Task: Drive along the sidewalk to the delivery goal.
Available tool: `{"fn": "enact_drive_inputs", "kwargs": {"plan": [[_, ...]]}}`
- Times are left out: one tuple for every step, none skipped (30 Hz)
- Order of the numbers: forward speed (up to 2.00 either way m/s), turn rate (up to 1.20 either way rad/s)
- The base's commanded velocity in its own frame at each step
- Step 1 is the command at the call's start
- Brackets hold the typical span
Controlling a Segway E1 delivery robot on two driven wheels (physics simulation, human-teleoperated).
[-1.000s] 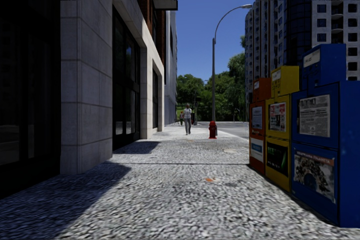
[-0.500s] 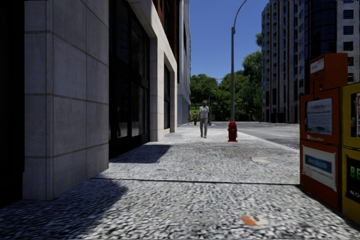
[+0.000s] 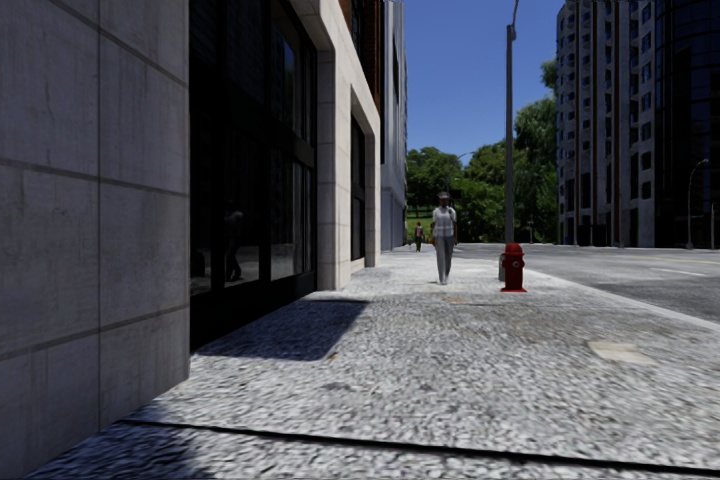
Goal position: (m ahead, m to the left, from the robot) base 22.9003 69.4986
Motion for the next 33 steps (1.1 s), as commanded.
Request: {"fn": "enact_drive_inputs", "kwargs": {"plan": [[2.0,0.0],[2.0,0.0],[2.0,0.0],[2.0,0.0],[2.0,0.0],[2.0,0.0],[2.0,0.0],[2.0,0.0],[2.0,0.0],[2.0,0.0],[2.0,0.0],[2.0,0.0],[2.0,0.0],[2.0,0.0],[2.0,0.0],[2.0,0.0],[2.0,0.0],[2.0,0.0],[2.0,0.0],[2.0,0.0],[2.0,0.0],[2.0,0.0],[2.0,0.0],[2.0,0.0],[2.0,0.0],[2.0,0.0],[2.0,0.0],[2.0,0.0],[2.0,0.0],[2.0,0.0],[2.0,0.0],[2.0,0.0],[2.0,0.0]]}}
